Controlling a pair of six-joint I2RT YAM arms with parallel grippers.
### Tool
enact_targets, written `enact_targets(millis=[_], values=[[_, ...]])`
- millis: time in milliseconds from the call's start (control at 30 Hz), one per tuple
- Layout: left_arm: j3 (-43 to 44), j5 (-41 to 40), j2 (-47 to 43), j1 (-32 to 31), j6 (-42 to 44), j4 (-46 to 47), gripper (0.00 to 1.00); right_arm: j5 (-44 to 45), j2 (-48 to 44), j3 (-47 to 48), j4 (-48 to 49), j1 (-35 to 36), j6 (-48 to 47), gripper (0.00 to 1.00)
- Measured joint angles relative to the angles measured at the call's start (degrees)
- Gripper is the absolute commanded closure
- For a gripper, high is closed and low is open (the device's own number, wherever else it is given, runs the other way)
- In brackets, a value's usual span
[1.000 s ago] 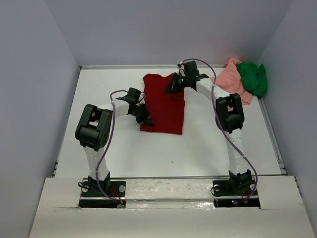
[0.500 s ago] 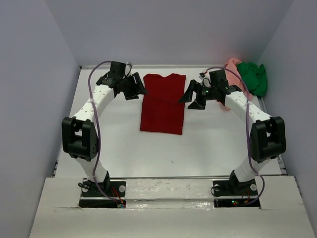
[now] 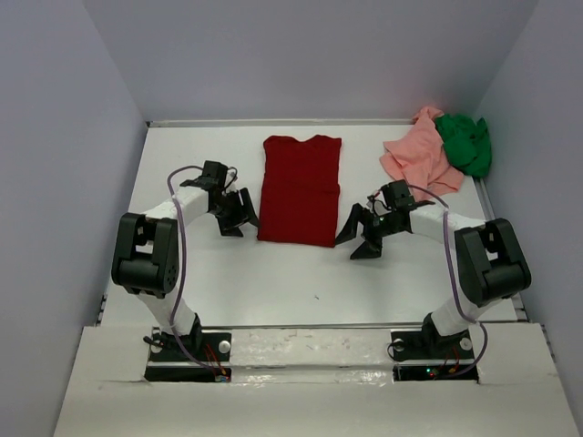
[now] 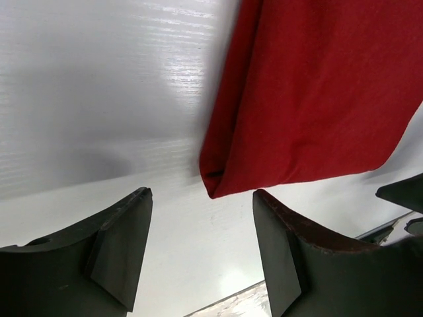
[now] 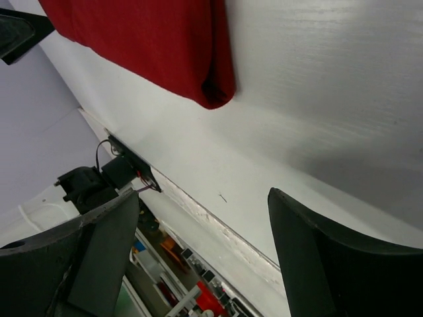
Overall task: Fold and stack the t-shirts
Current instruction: Fold the folded rectangular tshirt in 1/3 of the way, then grab one side of the 2/3 rectangular tshirt with both arms
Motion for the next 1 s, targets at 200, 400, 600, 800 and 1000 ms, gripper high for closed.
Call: enact_targets(millis=[200, 400, 600, 800, 1000], values=[[-0.48, 0.96, 0.35, -0.11, 0.11, 2.89, 0.30, -0.02, 0.15, -1.11, 5.44, 0.00, 1.88, 0.21], [-0.55, 1.40, 1.09, -0.11, 0.15, 4.31, 0.29, 0.09, 2.99, -2.16, 12.17, 0.00, 4.04, 0.30], [-1.33, 1.79, 1.88, -0.11, 0.24, 4.81, 0.29, 0.92, 7.08, -1.62, 15.17, 0.28, 4.72, 0.33], [-1.33, 1.81, 2.93, -0.11, 0.48, 5.25, 0.30, 1.81, 10.08, 1.18, 17.29, 1.86, 4.74, 0.38], [-1.33, 1.97, 3.74, -0.11, 0.74, 5.49, 0.30, 3.48, 11.28, 2.54, 18.05, 3.13, 5.35, 0.81]])
